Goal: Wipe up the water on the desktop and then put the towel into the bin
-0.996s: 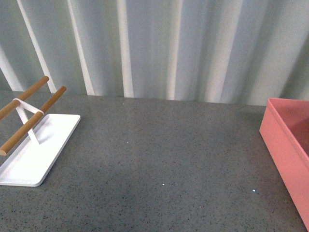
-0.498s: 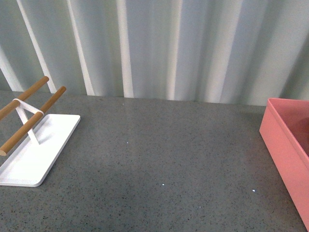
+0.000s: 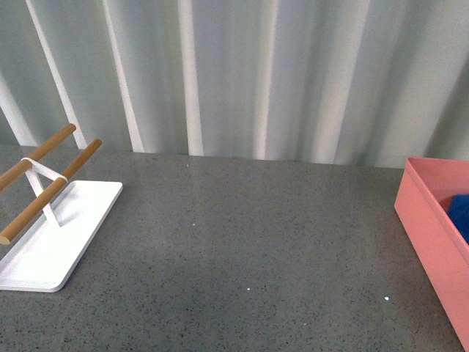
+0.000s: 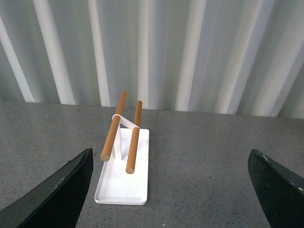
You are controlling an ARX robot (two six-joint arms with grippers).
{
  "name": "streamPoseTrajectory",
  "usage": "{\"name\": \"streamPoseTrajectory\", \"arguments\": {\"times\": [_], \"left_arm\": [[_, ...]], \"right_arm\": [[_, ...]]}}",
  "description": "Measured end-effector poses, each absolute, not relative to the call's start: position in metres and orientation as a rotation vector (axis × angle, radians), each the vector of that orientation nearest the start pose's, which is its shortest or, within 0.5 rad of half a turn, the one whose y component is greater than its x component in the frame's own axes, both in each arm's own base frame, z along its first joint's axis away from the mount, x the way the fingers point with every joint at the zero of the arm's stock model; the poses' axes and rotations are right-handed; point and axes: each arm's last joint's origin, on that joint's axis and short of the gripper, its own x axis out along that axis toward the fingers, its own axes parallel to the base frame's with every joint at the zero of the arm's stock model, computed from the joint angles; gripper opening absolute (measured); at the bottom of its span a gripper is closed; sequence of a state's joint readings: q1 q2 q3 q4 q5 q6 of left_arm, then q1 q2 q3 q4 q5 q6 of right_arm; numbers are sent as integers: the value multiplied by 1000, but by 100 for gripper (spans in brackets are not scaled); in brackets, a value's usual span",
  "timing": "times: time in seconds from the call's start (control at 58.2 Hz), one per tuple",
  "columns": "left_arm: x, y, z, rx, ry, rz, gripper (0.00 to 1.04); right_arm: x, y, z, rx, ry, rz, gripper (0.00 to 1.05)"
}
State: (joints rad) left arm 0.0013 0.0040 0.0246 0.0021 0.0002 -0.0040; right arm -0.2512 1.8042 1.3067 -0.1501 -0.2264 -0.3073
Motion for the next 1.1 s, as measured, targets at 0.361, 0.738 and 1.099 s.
{"name": "streamPoseTrajectory", "arguments": {"times": [0.361, 0.738, 1.099], "left_arm": [[96, 0, 172, -4, -23, 1, 98], [96, 0, 172, -4, -23, 2, 98], [96, 0, 172, -4, -23, 1, 98]], "right_arm": [[276, -61, 232, -47, 256, 43, 98], [168, -28, 160, -13, 23, -7, 39], [144, -11, 168, -16, -1, -2, 3]]}}
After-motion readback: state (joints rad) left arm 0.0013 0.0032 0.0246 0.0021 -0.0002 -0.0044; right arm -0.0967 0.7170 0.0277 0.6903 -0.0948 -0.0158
